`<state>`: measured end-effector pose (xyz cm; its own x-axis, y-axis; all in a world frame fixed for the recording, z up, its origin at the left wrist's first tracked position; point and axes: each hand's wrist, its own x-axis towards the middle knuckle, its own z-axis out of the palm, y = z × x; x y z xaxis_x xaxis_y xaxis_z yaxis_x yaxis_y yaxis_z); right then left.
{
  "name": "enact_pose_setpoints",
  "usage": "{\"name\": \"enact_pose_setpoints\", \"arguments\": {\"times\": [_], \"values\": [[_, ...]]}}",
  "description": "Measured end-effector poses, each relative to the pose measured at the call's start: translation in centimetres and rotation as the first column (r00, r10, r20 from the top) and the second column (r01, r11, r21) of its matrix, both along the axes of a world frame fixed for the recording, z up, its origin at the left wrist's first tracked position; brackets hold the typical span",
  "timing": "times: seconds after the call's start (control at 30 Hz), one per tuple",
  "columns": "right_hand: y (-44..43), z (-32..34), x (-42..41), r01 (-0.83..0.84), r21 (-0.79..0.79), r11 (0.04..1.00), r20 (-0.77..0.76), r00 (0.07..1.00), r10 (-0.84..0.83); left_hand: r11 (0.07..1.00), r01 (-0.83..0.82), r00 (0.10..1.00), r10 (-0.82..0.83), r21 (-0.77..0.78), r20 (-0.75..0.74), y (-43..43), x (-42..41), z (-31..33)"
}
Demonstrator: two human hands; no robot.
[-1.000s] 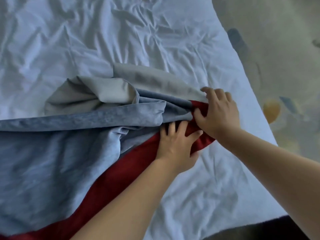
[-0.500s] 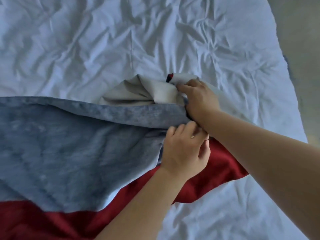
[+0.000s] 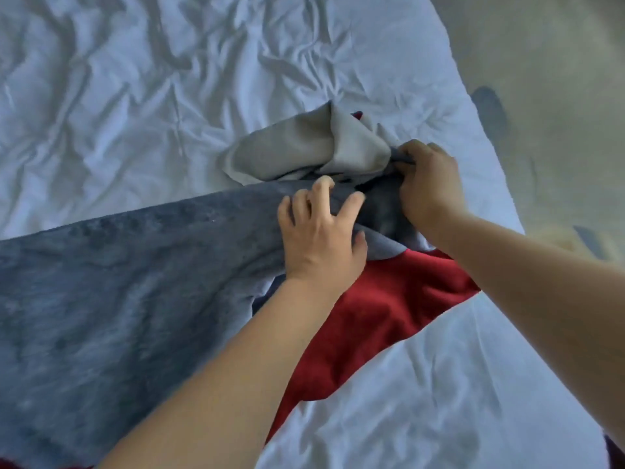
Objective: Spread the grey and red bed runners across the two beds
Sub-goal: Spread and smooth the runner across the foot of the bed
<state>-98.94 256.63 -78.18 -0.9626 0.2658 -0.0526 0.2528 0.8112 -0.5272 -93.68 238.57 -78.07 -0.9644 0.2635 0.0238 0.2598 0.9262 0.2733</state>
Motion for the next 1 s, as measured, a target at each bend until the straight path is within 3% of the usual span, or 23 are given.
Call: {"name": "enact_pose_setpoints", "arguments": {"times": [0.13, 0.23, 0.33, 0.43, 0.57, 0.7, 0.77, 0.9, 1.0], "values": [[7.9, 1.4, 3.8, 0.319, -0.053, 0.946, -0.008, 0.947, -0.320, 0.992, 0.108, 0.994, -0.105, -0.070, 0.044, 4.7, -1.0, 0.3], [11.9, 2.1, 7.8, 0.468, -0.075, 0.880, 0.028, 0.883, -0.468, 0.980, 0.182, 0.983, -0.180, -0.081, 0.042, 8.0, -0.7, 0.2], [13.2, 2.3, 11.9, 0.516, -0.073, 0.854, 0.033, 0.857, -0.515, 0.961, 0.265, 0.964, -0.261, -0.082, 0.048, 10.9, 0.1, -0.2], [13.0, 1.9, 14.5, 0.543, -0.213, 0.812, 0.082, 0.838, -0.539, 0.940, 0.322, 0.946, -0.317, -0.113, 0.066, 12.8, 1.2, -0.7], [12.7, 1.5, 15.3, 0.578, -0.412, 0.704, 0.147, 0.805, -0.575, 0.958, 0.269, 0.961, -0.260, -0.099, 0.100, 12.9, 1.0, -0.6], [12.7, -0.2, 14.9, 0.603, -0.165, 0.780, 0.357, 0.774, -0.523, 0.958, 0.258, 0.966, -0.252, -0.127, 0.065, 11.4, -3.0, 0.4], [12.6, -1.0, 14.5, 0.595, -0.148, 0.790, 0.423, 0.760, -0.493, 0.945, 0.277, 0.961, -0.273, -0.176, 0.046, 11.0, -5.8, 1.1], [12.9, -1.7, 14.6, 0.538, -0.088, 0.838, 0.285, 0.820, -0.496, 0.983, 0.116, 0.980, -0.090, -0.145, 0.176, 11.1, -10.3, 1.9], [13.1, -1.7, 15.6, 0.588, -0.082, 0.805, 0.183, 0.802, -0.568, 0.993, -0.062, 0.944, 0.090, -0.100, 0.316, 10.7, -12.0, 1.2]]}}
